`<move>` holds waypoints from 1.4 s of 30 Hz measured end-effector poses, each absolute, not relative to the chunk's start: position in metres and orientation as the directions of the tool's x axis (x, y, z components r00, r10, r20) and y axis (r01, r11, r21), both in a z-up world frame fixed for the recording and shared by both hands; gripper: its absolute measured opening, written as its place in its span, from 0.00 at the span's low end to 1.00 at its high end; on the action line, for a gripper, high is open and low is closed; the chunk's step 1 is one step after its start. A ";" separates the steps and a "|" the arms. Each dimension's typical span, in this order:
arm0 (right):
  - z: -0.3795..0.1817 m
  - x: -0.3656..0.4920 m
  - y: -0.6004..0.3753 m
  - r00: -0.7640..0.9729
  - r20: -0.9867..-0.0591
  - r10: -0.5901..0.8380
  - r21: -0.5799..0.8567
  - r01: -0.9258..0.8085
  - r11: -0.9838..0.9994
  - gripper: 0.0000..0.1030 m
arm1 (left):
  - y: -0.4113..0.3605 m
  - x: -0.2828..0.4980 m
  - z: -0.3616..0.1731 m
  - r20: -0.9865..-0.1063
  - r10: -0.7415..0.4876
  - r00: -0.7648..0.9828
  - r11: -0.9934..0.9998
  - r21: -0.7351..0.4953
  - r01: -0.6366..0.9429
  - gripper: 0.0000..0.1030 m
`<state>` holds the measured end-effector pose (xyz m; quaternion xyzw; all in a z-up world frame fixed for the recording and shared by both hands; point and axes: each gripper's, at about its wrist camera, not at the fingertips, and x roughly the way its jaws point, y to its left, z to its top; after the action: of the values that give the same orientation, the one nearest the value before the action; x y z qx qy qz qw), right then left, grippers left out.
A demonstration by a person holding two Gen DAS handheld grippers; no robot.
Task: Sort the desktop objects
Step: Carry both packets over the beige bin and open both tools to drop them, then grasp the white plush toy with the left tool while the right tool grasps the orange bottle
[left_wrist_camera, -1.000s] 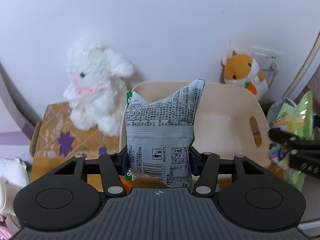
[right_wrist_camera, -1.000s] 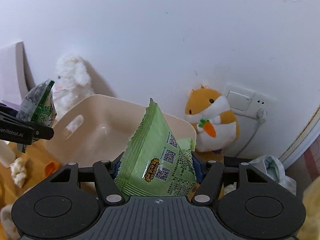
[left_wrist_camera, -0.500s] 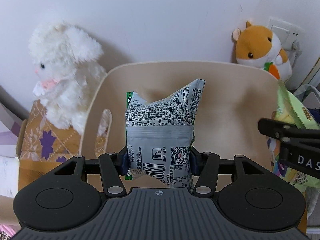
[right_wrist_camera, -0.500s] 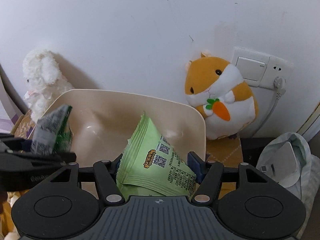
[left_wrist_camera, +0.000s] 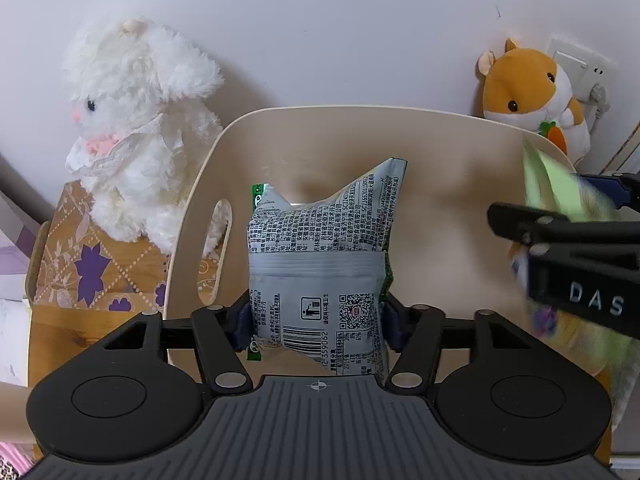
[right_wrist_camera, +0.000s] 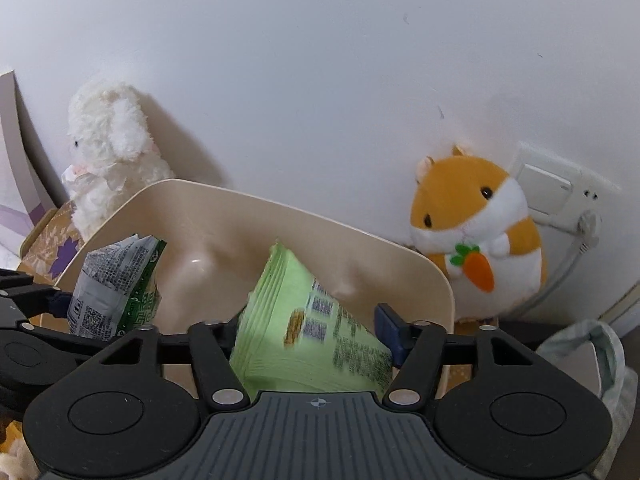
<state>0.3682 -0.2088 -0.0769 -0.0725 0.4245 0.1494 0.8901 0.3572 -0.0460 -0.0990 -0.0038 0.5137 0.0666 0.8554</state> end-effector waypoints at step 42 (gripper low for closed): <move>-0.131 0.181 -0.262 0.535 -0.830 0.160 -0.115 -0.444 0.889 1.00 | 0.069 0.128 -0.112 -0.897 0.108 0.429 0.989 0.051 -0.141 0.74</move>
<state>0.1812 -0.2616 -0.1310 -0.1581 0.4493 0.1750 0.8617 0.1283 0.0690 -0.1123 -0.0160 0.5293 0.0737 0.8451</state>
